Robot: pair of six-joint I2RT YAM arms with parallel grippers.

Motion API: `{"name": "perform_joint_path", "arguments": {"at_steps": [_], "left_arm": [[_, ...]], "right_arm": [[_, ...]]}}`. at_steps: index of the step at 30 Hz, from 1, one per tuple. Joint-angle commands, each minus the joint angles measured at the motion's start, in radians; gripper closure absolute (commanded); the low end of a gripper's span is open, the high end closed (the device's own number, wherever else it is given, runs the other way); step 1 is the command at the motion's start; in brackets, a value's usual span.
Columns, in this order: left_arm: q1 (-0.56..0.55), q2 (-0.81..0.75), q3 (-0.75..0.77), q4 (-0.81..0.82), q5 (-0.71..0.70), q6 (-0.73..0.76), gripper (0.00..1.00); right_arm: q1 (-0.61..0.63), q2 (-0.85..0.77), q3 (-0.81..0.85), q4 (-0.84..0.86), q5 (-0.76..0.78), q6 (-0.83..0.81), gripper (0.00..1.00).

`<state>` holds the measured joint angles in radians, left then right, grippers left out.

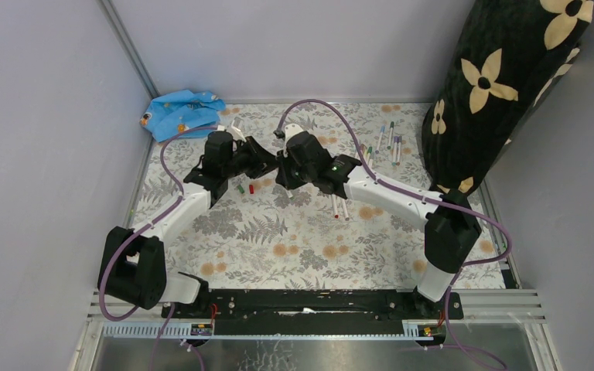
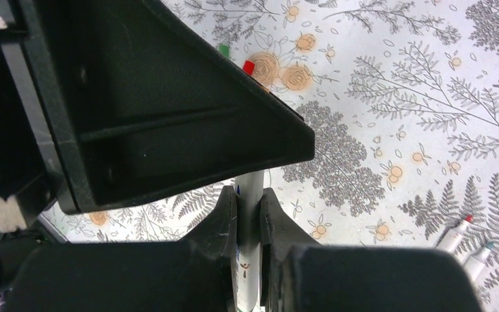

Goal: Open the pen caps

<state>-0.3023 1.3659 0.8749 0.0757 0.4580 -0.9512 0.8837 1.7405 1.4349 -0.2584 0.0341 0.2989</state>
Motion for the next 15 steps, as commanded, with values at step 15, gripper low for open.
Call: {"name": "perform_joint_path", "arguments": {"at_steps": [15], "left_arm": [[0.182, 0.183, 0.181, 0.000, 0.015, 0.061, 1.00]], "right_arm": [[0.009, -0.115, -0.258, 0.071, -0.071, 0.014, 1.00]]}}
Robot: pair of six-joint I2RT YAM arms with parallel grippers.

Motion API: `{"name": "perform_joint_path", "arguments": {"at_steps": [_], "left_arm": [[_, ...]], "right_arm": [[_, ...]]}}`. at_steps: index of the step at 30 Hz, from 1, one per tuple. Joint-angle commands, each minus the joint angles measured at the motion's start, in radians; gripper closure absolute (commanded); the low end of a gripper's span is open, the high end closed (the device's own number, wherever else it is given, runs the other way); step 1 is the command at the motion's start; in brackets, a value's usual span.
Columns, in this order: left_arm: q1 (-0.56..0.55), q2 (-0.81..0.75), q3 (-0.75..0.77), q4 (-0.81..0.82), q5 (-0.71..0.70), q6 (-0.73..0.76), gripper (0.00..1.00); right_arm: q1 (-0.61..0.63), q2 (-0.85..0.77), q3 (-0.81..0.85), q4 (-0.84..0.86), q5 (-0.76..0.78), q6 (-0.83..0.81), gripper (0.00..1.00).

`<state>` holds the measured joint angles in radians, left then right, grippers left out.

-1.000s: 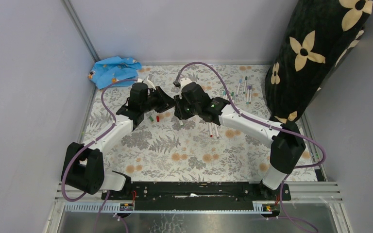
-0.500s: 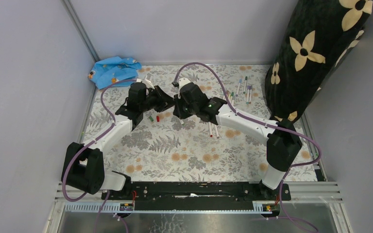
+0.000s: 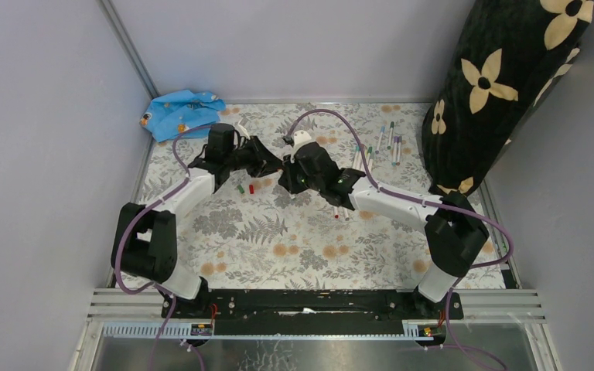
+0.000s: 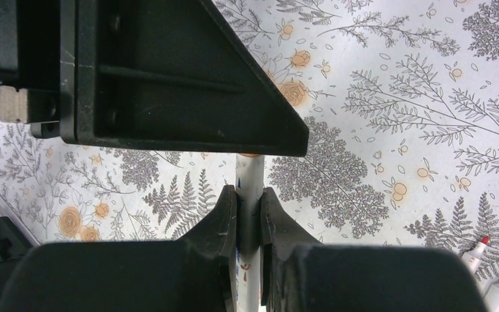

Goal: Open the pen caps

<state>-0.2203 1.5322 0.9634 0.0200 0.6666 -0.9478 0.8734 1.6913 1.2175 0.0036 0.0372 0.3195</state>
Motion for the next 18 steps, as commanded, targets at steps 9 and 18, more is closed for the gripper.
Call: {"name": "perform_joint_path", "arguments": {"at_steps": [9, 18], "left_arm": [[0.102, 0.029, 0.152, 0.026, -0.258, 0.039, 1.00], [0.102, 0.017, 0.172, 0.046, -0.328, -0.005, 1.00]], "right_arm": [[0.021, -0.070, -0.077, -0.174, -0.088, 0.032, 1.00], [0.022, -0.107, -0.132, -0.169, -0.083, 0.046, 1.00]]}}
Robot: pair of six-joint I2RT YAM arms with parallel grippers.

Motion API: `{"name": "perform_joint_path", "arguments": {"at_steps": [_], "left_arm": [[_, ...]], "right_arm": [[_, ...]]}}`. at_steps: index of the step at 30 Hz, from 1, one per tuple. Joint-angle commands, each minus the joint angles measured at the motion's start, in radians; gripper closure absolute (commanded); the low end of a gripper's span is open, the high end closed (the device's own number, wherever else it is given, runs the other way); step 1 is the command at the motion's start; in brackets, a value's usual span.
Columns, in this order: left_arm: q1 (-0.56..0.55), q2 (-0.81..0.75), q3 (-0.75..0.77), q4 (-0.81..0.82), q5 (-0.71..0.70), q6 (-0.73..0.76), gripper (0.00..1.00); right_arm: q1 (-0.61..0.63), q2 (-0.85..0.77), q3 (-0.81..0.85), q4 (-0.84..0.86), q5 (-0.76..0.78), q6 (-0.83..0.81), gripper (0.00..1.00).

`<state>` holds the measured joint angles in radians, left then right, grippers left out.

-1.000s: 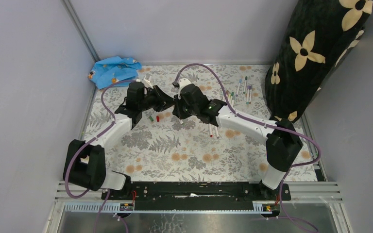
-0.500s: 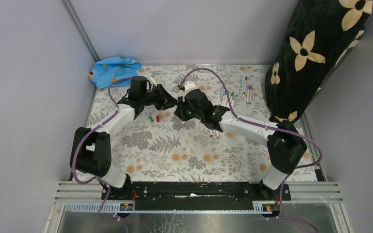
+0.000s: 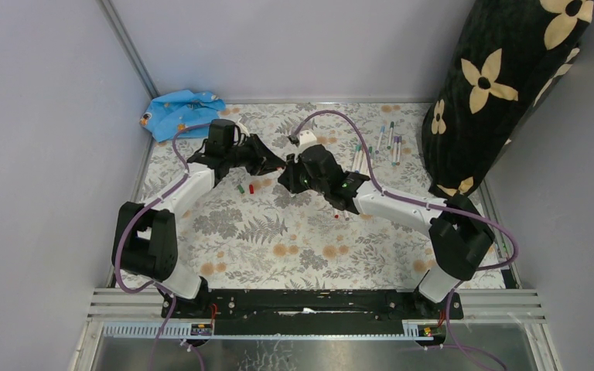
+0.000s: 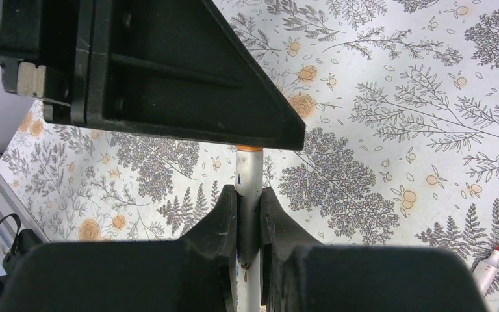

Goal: Open the pen caps

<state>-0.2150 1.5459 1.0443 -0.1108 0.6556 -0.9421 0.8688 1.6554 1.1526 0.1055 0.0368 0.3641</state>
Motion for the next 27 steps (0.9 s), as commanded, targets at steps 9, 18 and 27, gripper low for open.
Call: {"name": "perform_joint_path", "arguments": {"at_steps": [9, 18, 27], "left_arm": [[0.104, 0.029, 0.195, 0.115, -0.352, 0.051, 1.00], [0.112, 0.060, 0.238, 0.084, -0.366, 0.102, 1.00], [0.121, 0.056, 0.245, -0.023, -0.393, 0.204, 1.00]], "right_arm": [[0.034, -0.089, -0.116, -0.260, -0.089, 0.017, 1.00], [0.046, -0.084, -0.127, -0.270, -0.104, 0.020, 1.00], [0.050, -0.121, -0.105, -0.313, 0.028, 0.022, 1.00]]}}
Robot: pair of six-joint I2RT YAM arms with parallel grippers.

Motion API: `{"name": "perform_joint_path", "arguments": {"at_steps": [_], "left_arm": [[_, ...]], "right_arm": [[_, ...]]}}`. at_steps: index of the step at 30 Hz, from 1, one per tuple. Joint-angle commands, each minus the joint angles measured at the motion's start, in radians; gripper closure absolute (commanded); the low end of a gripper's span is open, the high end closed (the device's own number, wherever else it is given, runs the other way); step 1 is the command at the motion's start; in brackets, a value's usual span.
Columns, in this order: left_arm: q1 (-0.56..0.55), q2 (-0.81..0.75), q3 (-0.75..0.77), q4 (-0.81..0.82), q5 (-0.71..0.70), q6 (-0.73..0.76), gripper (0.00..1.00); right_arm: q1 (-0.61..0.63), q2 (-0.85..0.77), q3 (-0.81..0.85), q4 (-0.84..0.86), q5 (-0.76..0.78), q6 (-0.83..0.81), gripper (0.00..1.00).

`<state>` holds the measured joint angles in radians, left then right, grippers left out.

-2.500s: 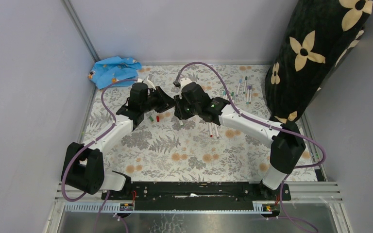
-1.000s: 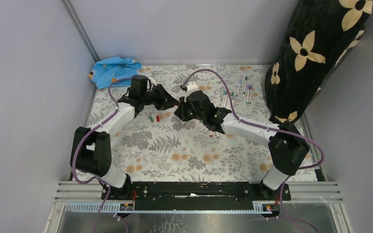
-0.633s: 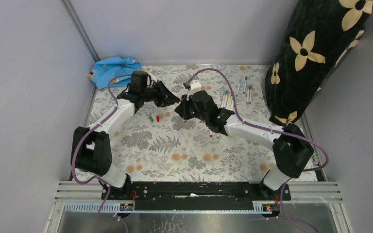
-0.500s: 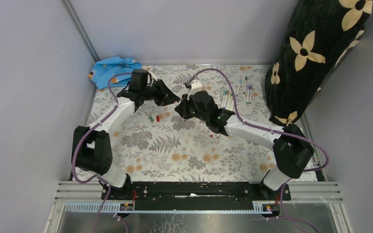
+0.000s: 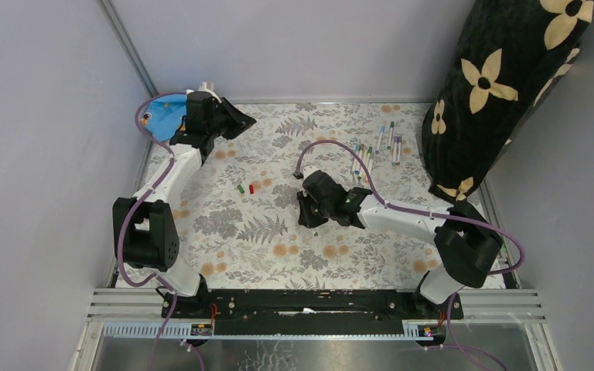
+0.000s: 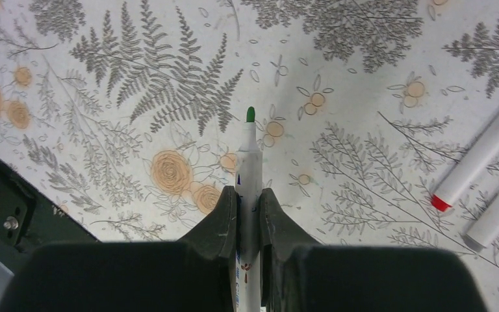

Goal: Open the pen caps

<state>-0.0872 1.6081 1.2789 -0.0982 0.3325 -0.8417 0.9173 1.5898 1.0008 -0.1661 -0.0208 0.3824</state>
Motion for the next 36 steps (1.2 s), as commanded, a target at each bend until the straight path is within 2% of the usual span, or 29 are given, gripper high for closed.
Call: {"name": "perform_joint_path", "arguments": {"at_steps": [1, 7, 10, 16, 36], "left_arm": [[-0.007, -0.008, -0.003, -0.066, -0.088, 0.127, 1.00], [-0.007, -0.044, -0.146, -0.157, -0.232, 0.192, 0.99], [-0.007, -0.055, -0.206, -0.166, -0.289, 0.191, 0.91], [-0.007, -0.054, -0.295, -0.157, -0.365, 0.164, 0.82], [-0.007, -0.015, -0.423, -0.080, -0.388, 0.140, 0.67]], "right_arm": [[0.000, -0.060, 0.057, -0.053, 0.118, 0.002, 1.00], [-0.081, -0.055, 0.072, -0.080, 0.187, 0.008, 1.00], [-0.123, -0.041, 0.075, -0.087, 0.197, 0.004, 1.00], [-0.167, 0.013, 0.100, -0.091, 0.208, -0.012, 1.00], [-0.184, 0.210, 0.148, -0.085, 0.237, 0.006, 0.99]]}}
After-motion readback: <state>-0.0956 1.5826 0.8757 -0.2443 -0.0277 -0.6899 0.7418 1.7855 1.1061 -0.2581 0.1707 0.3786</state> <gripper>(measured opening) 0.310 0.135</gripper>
